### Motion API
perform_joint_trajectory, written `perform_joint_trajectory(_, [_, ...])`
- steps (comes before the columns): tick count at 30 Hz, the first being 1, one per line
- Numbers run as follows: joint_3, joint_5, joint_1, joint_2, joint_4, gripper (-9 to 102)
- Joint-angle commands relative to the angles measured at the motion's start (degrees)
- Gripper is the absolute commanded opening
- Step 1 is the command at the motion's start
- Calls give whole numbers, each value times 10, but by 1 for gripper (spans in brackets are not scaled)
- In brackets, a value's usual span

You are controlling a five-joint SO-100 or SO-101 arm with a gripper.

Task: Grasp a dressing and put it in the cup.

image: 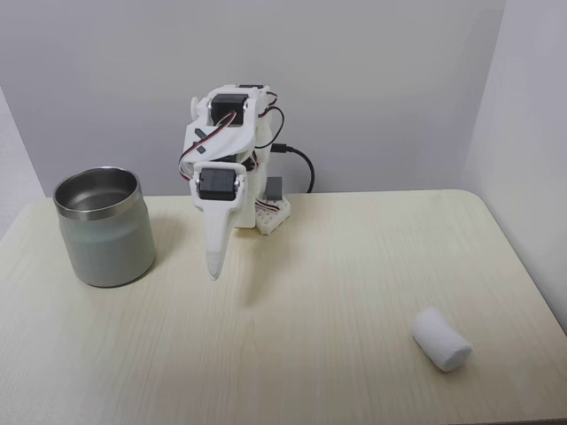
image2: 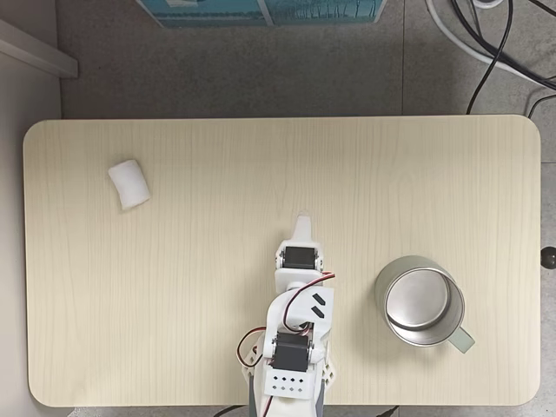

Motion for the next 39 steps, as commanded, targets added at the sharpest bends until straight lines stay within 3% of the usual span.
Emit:
perform_joint_trajectory(1, [8, 24, 16, -4, 0, 0])
perform_joint_trajectory(22, [54, -34, 26, -4, 45, 0])
perform_joint_trajectory(28, [185, -107, 11, 53, 94, 0])
perform_joint_trajectory(39, [700, -236, -80, 478, 259, 1])
